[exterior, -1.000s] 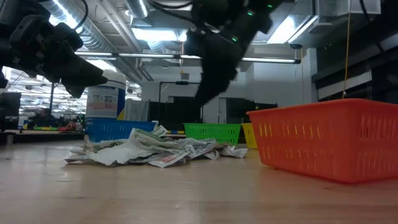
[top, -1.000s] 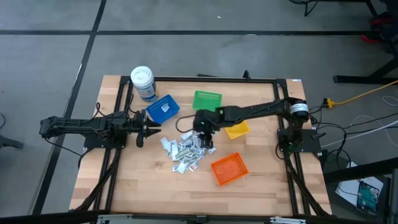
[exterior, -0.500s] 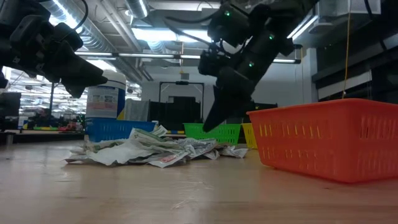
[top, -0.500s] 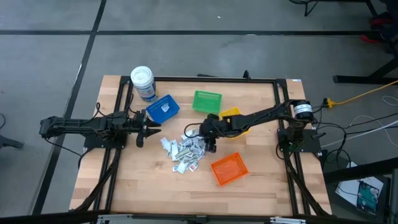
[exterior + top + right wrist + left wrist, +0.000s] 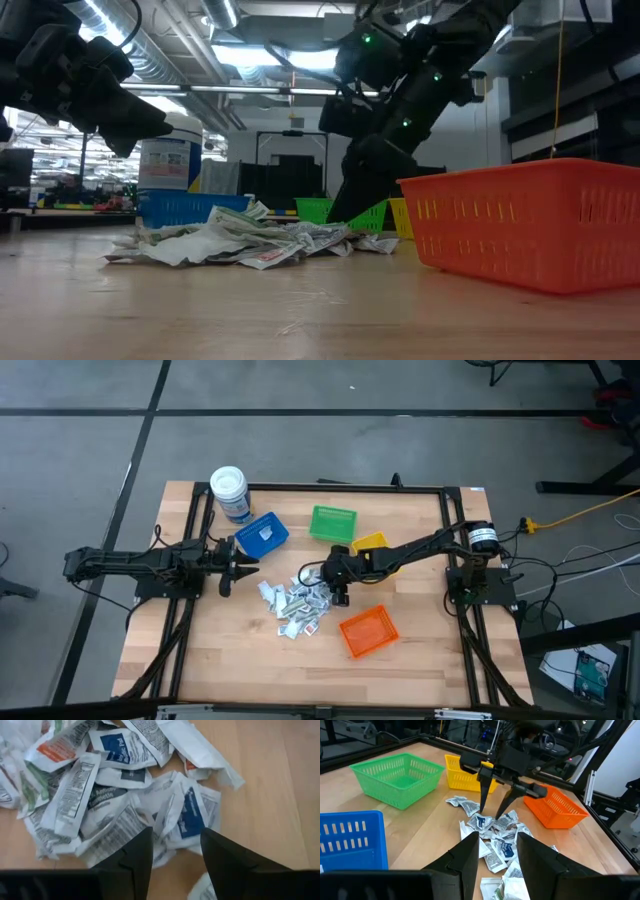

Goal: Pick & Place First Aid Supplies
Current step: Put the white alcohol pad into the blue bin

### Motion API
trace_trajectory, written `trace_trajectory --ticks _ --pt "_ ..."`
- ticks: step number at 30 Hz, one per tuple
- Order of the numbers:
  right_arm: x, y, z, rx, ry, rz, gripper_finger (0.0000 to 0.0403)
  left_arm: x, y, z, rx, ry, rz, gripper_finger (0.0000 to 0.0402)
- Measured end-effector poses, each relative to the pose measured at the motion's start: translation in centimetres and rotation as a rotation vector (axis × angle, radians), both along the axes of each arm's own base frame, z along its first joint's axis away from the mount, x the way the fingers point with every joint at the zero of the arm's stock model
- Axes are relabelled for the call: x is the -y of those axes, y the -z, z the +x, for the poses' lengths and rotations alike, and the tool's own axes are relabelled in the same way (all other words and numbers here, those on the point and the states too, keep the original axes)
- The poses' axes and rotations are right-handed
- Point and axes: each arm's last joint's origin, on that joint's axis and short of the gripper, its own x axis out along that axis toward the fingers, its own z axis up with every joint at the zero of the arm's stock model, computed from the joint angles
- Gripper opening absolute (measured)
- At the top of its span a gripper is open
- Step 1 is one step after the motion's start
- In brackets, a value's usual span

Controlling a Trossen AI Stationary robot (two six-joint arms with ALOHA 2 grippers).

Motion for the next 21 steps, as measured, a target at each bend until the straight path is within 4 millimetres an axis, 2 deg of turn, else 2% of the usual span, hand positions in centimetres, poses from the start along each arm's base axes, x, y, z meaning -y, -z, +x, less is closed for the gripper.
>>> trace_trajectory --ticks 6,17,21 --pt "0.00 0.63 0.13 -0.011 0.018 0.014 0.0143 0.00 -0.01 0.00 0.001 0.000 0.000 0.0127" --pt "0.00 0.67 0.10 -0.015 0.020 0.016 0.0011 0.00 0.00 0.00 0.000 0.000 0.000 0.0127" --pt "0.00 0.71 0.06 -0.020 0.025 0.020 0.0012 0.00 -0.01 0.00 0.000 0.000 0.000 0.0127"
